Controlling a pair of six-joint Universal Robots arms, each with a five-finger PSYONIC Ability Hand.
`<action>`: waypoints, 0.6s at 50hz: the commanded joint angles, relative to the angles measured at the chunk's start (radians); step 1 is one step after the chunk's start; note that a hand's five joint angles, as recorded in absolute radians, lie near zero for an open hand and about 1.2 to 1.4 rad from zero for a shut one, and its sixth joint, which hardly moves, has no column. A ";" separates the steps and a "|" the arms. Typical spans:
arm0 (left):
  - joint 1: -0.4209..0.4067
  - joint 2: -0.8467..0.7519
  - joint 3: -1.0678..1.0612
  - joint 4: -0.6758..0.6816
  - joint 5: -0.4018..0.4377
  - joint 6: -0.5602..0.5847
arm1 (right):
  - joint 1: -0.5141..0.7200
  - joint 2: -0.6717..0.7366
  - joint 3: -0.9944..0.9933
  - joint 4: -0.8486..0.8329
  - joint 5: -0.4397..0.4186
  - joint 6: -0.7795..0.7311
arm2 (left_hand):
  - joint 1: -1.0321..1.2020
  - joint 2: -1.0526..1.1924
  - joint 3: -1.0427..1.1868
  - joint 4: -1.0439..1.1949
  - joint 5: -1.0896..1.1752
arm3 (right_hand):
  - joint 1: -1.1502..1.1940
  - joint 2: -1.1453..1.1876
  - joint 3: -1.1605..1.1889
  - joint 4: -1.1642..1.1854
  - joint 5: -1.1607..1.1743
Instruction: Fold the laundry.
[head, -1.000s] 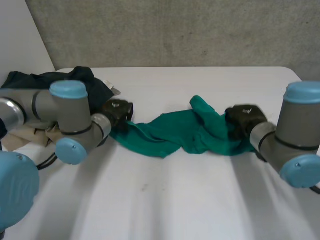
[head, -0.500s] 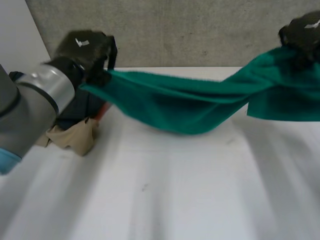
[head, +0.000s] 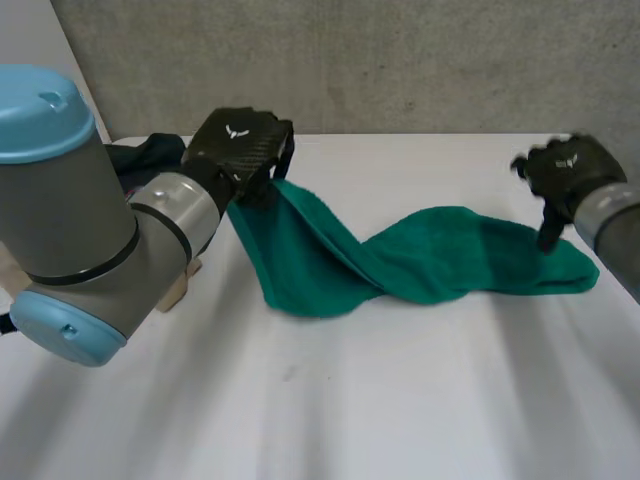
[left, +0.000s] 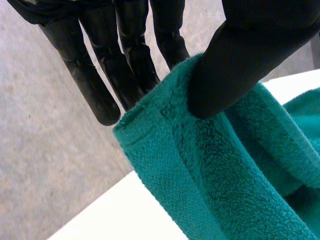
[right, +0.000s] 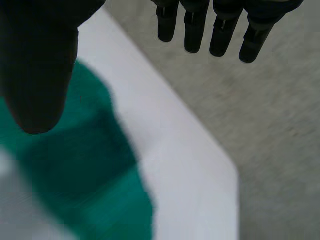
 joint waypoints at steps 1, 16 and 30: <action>-0.033 0.063 0.016 0.000 0.002 -0.002 | -0.003 -0.101 0.187 0.172 -0.092 -0.001 | 0.238 0.200 0.205 0.198 0.235 | 0.167 0.165 0.163 0.163 0.157; -0.096 0.134 0.094 0.001 -0.006 -0.091 | 0.015 0.251 0.210 -0.334 -0.126 0.232 | 0.238 0.200 0.205 0.198 0.235 | 0.175 0.173 0.171 0.171 0.165; -0.042 0.244 0.114 -0.005 -0.004 -0.142 | 0.078 -0.001 0.101 -0.311 0.011 0.212 | 0.238 0.200 0.205 0.198 0.235 | 1.146 1.144 1.142 1.142 1.136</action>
